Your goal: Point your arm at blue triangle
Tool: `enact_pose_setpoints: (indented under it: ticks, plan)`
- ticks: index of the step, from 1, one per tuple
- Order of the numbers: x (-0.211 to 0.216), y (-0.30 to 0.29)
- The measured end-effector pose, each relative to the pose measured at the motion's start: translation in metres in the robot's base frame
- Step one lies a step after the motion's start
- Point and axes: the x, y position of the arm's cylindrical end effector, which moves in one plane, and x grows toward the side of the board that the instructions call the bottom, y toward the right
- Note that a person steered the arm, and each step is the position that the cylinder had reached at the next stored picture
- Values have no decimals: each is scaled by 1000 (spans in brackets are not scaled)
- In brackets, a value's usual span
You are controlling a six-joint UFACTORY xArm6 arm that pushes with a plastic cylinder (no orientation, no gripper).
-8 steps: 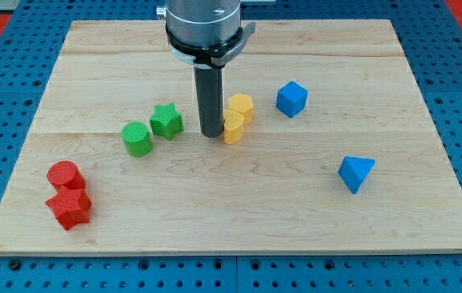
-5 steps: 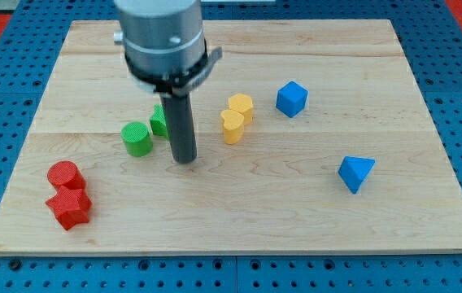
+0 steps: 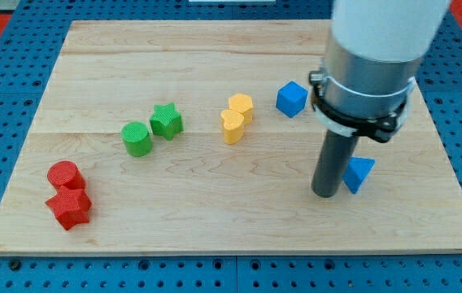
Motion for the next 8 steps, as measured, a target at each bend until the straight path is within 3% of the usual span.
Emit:
enact_pose_setpoints:
  ticks: [4,5,7,8]
  plan:
    - [42,-8]
    - [70,24]
    - [72,54]
    - [39,60]
